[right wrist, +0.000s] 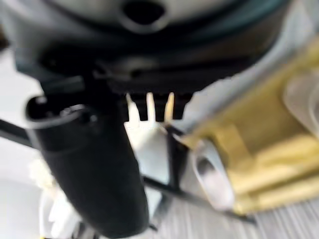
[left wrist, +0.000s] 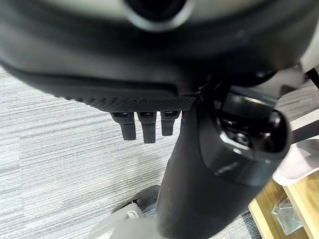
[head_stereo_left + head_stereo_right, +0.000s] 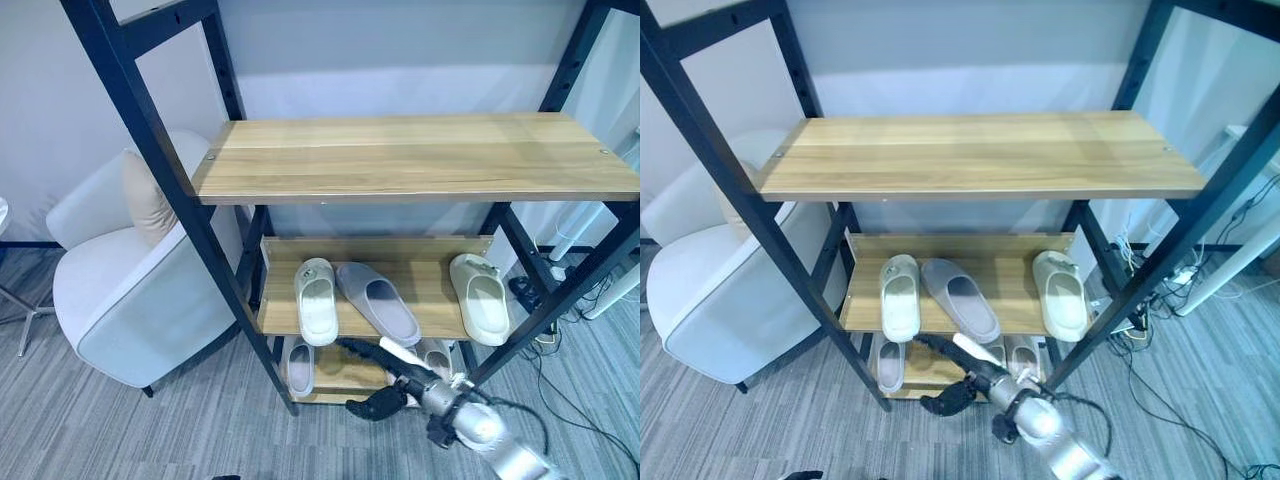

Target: Arrange the slippers neatly on the shoe rack.

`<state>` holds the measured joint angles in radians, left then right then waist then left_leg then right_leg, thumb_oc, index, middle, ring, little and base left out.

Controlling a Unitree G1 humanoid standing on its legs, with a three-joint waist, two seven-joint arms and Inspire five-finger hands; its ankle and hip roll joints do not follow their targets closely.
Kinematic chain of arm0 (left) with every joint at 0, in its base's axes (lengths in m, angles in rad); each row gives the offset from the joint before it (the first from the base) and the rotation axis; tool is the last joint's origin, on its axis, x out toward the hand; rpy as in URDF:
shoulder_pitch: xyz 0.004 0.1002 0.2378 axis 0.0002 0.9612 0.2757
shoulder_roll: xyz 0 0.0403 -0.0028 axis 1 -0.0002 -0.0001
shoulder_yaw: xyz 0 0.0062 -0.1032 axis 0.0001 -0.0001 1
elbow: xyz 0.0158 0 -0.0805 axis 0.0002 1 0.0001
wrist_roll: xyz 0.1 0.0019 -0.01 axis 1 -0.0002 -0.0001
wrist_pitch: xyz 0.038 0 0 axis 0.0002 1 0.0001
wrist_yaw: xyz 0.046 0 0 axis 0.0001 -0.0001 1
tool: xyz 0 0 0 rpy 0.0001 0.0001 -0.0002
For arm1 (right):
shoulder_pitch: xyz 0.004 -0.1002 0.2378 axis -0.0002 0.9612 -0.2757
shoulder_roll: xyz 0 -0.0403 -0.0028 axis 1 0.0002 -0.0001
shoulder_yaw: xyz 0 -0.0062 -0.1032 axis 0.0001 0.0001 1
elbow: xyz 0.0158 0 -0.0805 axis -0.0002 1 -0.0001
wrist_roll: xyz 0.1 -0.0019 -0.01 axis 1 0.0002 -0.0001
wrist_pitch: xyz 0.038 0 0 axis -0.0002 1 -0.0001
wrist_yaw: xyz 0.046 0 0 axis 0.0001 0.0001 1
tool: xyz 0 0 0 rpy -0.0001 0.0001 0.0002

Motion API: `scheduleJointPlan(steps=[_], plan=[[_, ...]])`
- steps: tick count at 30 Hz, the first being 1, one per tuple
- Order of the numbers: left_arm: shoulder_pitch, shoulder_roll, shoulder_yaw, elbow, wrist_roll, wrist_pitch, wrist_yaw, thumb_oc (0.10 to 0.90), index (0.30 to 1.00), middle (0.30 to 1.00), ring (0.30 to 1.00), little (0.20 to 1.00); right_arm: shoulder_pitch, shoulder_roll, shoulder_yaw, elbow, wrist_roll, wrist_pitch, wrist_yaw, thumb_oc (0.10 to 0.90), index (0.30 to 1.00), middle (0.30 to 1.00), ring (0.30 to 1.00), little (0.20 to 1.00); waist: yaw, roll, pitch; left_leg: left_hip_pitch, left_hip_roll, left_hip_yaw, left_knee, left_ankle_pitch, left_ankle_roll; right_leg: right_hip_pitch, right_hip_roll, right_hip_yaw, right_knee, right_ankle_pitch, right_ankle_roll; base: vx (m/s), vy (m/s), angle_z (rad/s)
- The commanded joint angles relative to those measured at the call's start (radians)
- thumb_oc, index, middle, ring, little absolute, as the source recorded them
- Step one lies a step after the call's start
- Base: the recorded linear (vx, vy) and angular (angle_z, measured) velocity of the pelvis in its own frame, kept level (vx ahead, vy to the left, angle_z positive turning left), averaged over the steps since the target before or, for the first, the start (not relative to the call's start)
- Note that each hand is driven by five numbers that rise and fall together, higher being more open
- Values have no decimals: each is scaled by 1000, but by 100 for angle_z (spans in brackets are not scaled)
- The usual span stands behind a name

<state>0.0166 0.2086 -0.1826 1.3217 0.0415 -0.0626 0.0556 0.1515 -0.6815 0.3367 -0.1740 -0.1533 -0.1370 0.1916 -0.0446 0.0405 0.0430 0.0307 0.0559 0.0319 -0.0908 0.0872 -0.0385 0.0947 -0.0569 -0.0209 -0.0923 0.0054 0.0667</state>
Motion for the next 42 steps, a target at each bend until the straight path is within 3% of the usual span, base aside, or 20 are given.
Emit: scheduleJointPlan(steps=[1,5,6,18,21,28,42], plan=[[-64,-23,-19,55,23,-36,-24,800,900,900,900,900,-111,56,-64,-18,-49,-114,-103,800,900,900,900,900,0,-62,-2,27,-37,20,3,-88,0,10,-26,-24,5,-42,64,0,0,0],[-58,-25,-23,57,32,-34,-15,800,900,900,900,900,-122,92,-131,20,-98,-109,-203,800,900,900,900,900,7,-64,-10,27,-37,14,3,-89,0,12,-23,-33,5,-47,61,0,0,0],[-51,-27,-32,42,47,-36,-8,800,900,900,900,900,-140,94,-178,51,-155,-102,-271,800,900,900,900,900,14,-63,-12,27,-37,8,3,-89,0,14,-23,-41,5,-49,60,0,0,0],[-43,-20,-55,50,71,-33,-1,800,900,900,900,900,-293,99,-211,228,-182,-68,-388,800,900,900,900,900,47,-62,-18,19,-38,-8,3,-87,-1,2,-22,-58,5,-45,60,12,-3,8],[-37,-23,-51,55,78,-31,4,800,900,900,900,900,-318,98,-231,284,-240,-45,-450,800,900,900,900,900,55,-63,-21,16,-35,-8,3,-95,-3,-3,-21,-59,5,-53,63,37,-4,5],[-30,-18,-66,65,76,-33,12,800,900,900,900,900,-390,115,-219,428,-147,-39,-487,800,900,900,900,900,68,-67,-13,19,-35,-16,3,-101,-9,0,-19,-68,5,-56,63,48,0,3],[-36,-13,-76,71,72,-30,22,800,900,900,900,900,-481,133,-188,405,-37,-64,-482,800,900,900,900,900,80,-63,17,-44,-37,-25,3,-87,-15,-64,-18,-76,5,-50,63,19,0,3]])
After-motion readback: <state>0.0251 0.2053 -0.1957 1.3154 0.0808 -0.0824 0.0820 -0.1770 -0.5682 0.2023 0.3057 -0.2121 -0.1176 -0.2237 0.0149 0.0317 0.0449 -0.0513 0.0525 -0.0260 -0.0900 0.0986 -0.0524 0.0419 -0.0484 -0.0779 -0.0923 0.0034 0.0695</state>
